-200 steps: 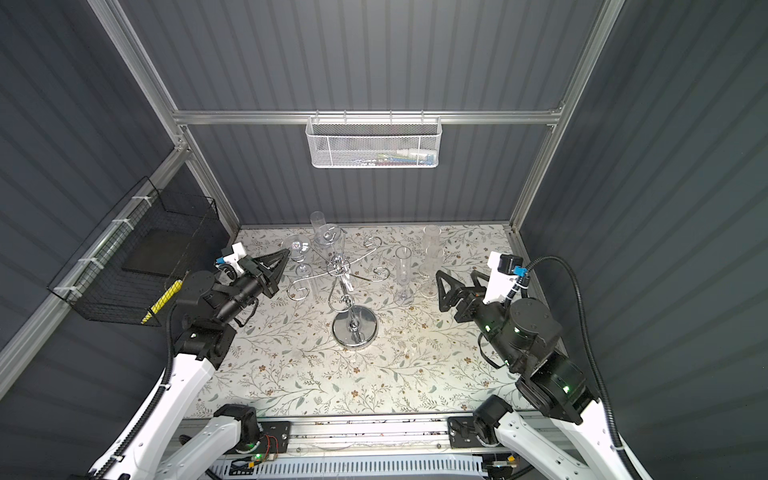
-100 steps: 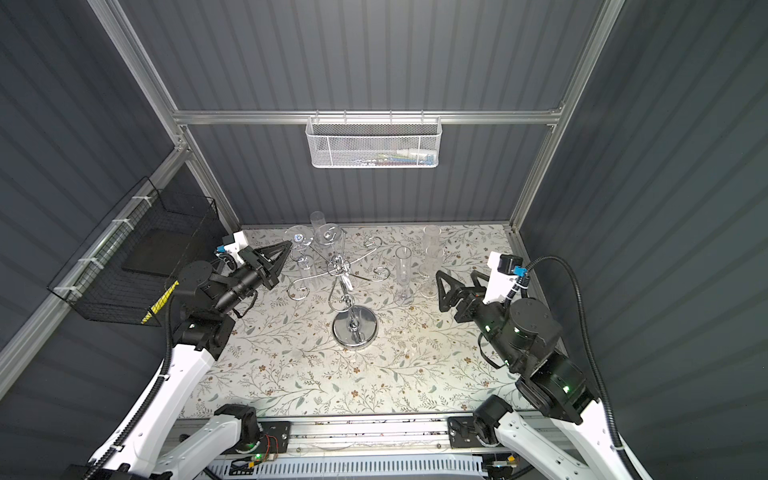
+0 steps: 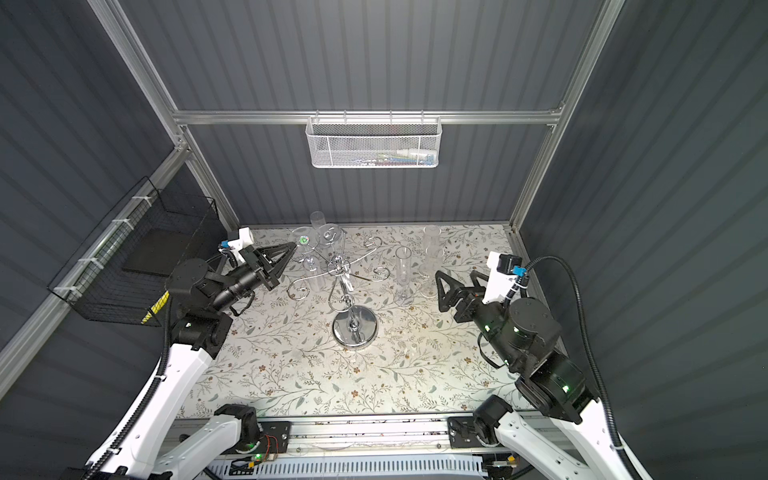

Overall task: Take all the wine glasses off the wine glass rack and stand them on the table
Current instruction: 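Close the left gripper on the foot of a flute hanging on the rack, then lift the flute off the rack with the left gripper while the right gripper approaches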

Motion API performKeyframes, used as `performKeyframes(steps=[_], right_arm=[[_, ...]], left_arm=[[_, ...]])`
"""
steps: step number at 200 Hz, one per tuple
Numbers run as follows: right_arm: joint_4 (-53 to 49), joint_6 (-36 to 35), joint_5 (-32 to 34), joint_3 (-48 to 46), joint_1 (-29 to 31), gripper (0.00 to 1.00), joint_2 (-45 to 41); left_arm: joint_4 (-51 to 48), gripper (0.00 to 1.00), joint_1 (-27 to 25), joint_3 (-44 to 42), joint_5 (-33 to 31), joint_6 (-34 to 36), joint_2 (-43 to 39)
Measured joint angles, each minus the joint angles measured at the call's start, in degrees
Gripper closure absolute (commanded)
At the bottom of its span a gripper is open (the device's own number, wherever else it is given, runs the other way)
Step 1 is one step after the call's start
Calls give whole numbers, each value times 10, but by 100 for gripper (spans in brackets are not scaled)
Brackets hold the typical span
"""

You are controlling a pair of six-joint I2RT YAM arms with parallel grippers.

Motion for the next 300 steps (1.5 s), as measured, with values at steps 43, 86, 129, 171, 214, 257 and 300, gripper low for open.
performKeyframes(steps=[43, 86, 129, 171, 214, 257, 300], right_arm=[[0, 0, -2, 0, 0, 1, 0], [0, -1, -8, 0, 0, 1, -2], [-4, -3, -12, 0, 0, 1, -5], [-14, -2, -15, 2, 0, 1, -6], [-30, 16, -17, 37, 0, 1, 20], [-33, 21, -70, 114, 0, 1, 86], [-13, 16, -175, 178, 0, 1, 143]], left_arm=[[-18, 100, 0, 0, 15, 0, -22], [-78, 100, 0, -1, 9, 9, -76], [-159, 100, 0, -1, -23, 37, -131], [-328, 100, 0, 67, -80, 146, -144], [-464, 100, 0, 193, -136, 319, -113], [-520, 100, 0, 319, -136, 532, -35], [-523, 100, -24, 373, -86, 729, 14]])
